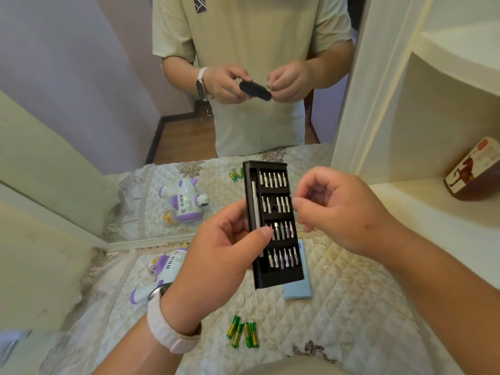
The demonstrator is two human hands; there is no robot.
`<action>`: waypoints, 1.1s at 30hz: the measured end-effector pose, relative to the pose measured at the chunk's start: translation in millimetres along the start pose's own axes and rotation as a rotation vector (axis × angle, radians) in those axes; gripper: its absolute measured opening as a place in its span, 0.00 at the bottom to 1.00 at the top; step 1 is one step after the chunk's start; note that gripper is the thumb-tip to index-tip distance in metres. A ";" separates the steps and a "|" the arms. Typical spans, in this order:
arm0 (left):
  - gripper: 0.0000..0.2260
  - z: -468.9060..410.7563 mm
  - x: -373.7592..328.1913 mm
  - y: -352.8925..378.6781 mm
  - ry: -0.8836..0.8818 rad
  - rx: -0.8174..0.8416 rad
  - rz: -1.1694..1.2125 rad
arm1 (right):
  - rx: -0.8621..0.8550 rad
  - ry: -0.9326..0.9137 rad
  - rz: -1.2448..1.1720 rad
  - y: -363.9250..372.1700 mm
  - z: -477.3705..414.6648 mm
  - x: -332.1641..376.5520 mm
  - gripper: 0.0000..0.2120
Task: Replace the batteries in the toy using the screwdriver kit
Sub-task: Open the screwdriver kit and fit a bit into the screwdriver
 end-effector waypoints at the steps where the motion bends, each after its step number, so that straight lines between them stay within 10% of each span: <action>1: 0.14 0.4 0.2 -0.7 0.000 -0.004 0.004 | -0.017 0.029 -0.121 0.1 1.9 -6.5 0.08; 13: 0.13 19.1 1.6 -3.6 -0.003 -0.073 0.035 | -0.041 0.439 -1.133 51.9 36.3 -49.4 0.05; 22: 0.16 31.5 4.6 -5.4 -0.002 -0.046 0.047 | 0.131 0.369 -0.840 84.4 58.1 -34.7 0.20; 33: 0.19 52.2 -5.3 -68.0 0.050 -0.107 -0.044 | 0.030 0.201 -0.675 123.2 50.4 2.9 0.07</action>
Point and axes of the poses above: each hand's wrist, its own z-axis away from the middle knuckle, its own y-axis out of the palm, x = y × z, the point moved 8 cm from there along -z, towards the middle knuckle, and after that the axes turned 4 degrees about x, right-handed, at the moved point
